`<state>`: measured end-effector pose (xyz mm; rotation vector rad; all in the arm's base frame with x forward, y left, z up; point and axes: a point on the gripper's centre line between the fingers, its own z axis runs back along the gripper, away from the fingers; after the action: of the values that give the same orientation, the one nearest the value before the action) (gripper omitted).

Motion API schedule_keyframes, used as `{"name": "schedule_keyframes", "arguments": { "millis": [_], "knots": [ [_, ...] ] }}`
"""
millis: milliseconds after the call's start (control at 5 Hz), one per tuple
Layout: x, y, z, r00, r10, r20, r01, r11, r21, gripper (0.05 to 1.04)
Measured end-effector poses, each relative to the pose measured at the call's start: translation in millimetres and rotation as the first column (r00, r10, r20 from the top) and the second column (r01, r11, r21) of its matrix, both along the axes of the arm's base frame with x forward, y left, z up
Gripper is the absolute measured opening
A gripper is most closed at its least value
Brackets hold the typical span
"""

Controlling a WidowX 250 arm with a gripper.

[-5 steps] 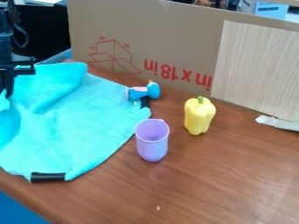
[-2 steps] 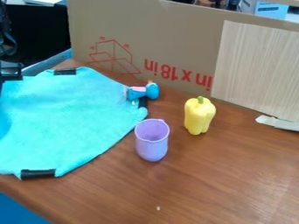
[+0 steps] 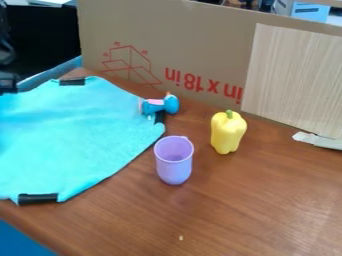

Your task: Unfold the cloth from the right to the left

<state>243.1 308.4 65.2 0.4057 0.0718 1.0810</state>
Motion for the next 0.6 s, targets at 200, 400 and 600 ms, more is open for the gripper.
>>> {"name": "schedule_keyframes", "arguments": {
  "millis": [200, 400, 600],
  "knots": [
    [2.5, 3.9, 3.2, 1.000, -0.002, -0.018, 0.003, 0.998, 0.062, 0.813],
    [6.4, 2.1, 6.1, 0.999, -0.006, -0.039, 0.010, 0.995, 0.102, 1.004],
    [7.6, 1.3, 9.0, 0.999, -0.008, -0.032, 0.012, 0.994, 0.106, 1.003]
  ]
}}
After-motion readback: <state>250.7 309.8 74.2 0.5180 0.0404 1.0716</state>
